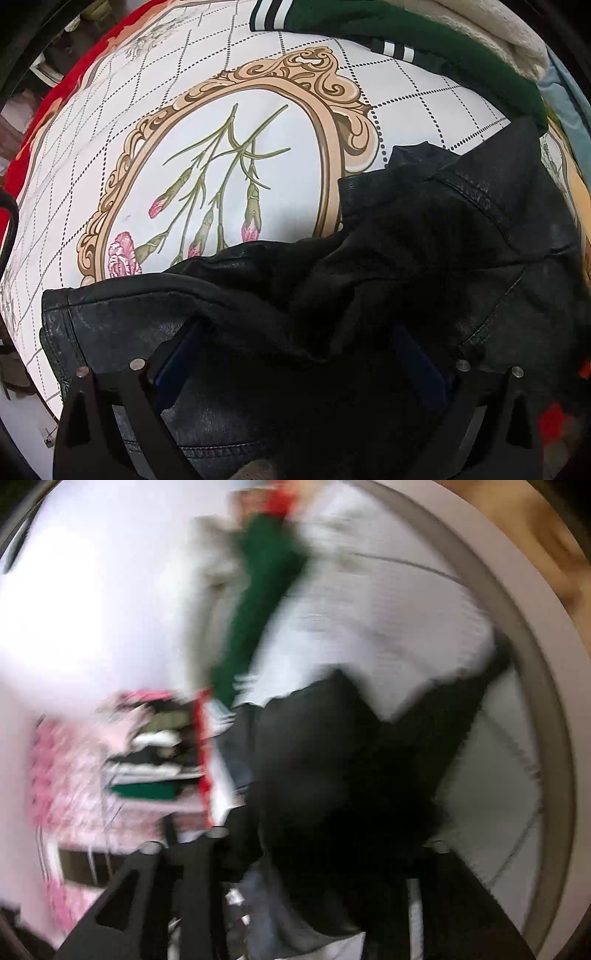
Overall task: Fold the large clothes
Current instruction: 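Grasp the folded black jacket bundle with both grippers and lift it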
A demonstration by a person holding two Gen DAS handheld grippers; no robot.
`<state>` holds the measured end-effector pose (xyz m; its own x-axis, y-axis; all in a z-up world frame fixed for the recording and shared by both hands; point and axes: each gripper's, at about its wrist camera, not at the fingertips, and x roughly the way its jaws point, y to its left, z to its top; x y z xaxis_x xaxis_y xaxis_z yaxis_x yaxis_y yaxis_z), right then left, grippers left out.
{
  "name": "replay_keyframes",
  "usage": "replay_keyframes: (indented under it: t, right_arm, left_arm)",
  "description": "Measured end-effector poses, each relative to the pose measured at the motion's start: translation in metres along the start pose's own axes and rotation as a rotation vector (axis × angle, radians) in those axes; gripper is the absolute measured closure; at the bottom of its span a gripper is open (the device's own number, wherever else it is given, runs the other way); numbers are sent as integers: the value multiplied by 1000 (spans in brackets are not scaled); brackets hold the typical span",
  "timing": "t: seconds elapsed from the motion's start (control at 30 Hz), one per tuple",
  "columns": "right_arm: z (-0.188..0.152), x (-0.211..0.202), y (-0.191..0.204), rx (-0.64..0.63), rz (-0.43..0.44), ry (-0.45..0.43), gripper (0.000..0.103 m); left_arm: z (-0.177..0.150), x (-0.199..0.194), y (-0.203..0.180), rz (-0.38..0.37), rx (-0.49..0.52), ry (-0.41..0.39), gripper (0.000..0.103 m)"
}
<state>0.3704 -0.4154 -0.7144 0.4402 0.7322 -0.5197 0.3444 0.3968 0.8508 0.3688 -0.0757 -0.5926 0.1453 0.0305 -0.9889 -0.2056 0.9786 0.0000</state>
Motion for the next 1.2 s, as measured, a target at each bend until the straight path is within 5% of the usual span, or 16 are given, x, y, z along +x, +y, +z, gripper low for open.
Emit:
replay_keyframes:
  t: [0.03,0.17,0.2,0.23,0.33,0.7,0.93,1.2]
  right_arm:
    - [5,9,-12,29,-21,8,47]
    - [15,37,-1,-27,13,32,47]
    - [15,39,4,-41,6,32,52]
    - [16,40,11,-56,-12,23,72]
    - [17,31,30,-28,21,-28,86]
    - [13,-26,152,-253,-152,-216,88]
    - [-40,18,240,-542,-195,-106,89]
    - [-135,122,288,-840,-203,117,90]
  left_arm:
    - [-4,0,-1,0,4,0,0]
    - [-1,2,-1,-4,0,2,0]
    - [1,2,0,-3,-5,-2,0]
    - [6,-2,-1,-4,-12,-4,0]
    - [19,-3,-6,-34,-27,1,0]
    - [53,-7,-78,-273,49,-3,0]
    - [22,-56,34,-230,-154,-86,0]
    - [-80,-85,201,-60,-442,-117,0]
